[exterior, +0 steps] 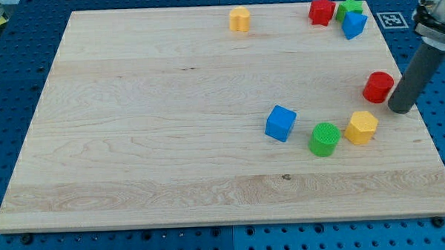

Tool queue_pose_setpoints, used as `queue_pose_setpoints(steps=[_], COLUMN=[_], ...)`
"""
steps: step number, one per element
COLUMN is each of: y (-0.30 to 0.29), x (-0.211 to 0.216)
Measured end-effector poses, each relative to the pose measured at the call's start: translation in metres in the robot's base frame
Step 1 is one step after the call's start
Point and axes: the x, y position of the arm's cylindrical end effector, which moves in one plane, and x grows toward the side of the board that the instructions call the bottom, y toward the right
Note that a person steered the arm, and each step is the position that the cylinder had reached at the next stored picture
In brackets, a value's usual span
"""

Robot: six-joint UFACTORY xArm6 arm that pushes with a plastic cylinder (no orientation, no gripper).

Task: Push the red circle below the red star

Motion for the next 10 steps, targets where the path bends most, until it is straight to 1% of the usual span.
queue_pose_setpoints(steps=[1, 2, 4, 8, 10], y=[0.017, 0.018, 0.002, 0.001, -0.012], x=[0.001, 0.0, -0.007, 0.0, -0.002])
